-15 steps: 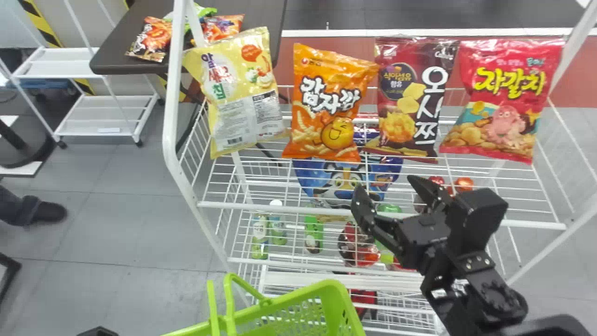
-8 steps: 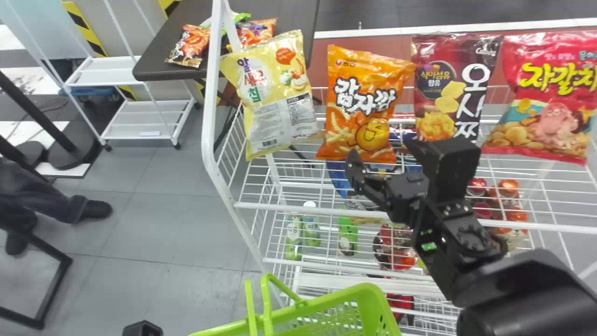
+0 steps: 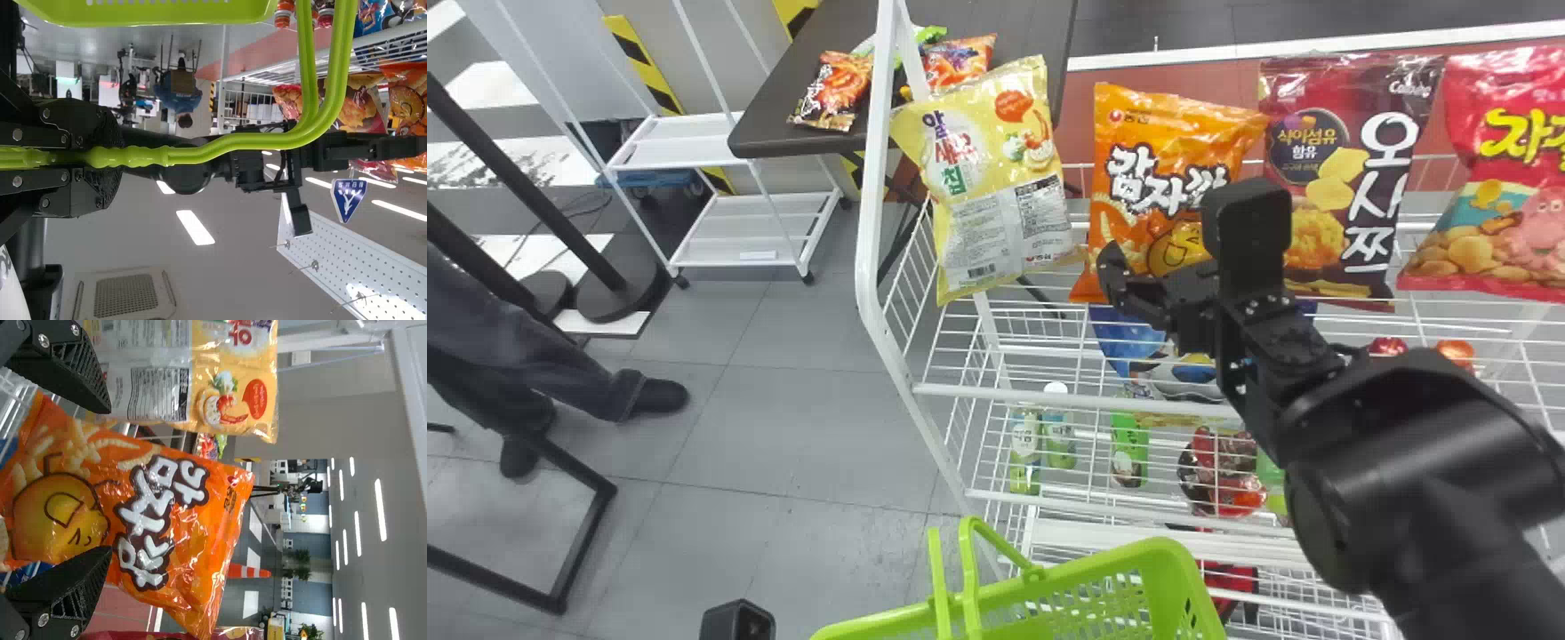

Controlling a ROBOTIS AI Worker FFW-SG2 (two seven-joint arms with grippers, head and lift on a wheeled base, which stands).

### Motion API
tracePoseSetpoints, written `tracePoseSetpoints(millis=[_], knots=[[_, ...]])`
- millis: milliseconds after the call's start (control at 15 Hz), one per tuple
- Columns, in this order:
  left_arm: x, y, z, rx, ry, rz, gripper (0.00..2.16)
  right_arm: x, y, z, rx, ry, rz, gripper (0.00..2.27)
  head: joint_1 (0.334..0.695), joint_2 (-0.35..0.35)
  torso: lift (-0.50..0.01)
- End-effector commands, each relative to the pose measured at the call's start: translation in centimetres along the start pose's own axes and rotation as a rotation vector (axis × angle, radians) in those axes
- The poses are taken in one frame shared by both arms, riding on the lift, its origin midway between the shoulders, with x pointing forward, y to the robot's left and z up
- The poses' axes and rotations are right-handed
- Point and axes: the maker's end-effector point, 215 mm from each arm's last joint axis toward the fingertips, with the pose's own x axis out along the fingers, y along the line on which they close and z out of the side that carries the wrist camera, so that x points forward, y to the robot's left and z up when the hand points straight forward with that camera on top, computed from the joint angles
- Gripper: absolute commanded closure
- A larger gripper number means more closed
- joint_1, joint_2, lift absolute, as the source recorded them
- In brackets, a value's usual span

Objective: Hold basket handle with left hand then pick Gamjakkang with right hand and place into basket

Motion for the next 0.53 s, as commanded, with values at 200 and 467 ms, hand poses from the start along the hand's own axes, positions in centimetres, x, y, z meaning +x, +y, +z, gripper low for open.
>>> tracePoseSetpoints(millis=[200, 467], knots=[[-0.3, -0.3, 0.2, 0.007, -0.006, 0.0, 2.15, 4.5, -2.0, -1.1, -0.107, 0.055, -0.008, 0.06, 0.695, 0.226, -0.018], [-0.3, -0.2, 0.5, 0.01, -0.009, 0.003, 2.15, 5.0, 0.5, 1.2, -0.129, -0.008, 0.078, 0.8, 0.695, 0.225, -0.018]])
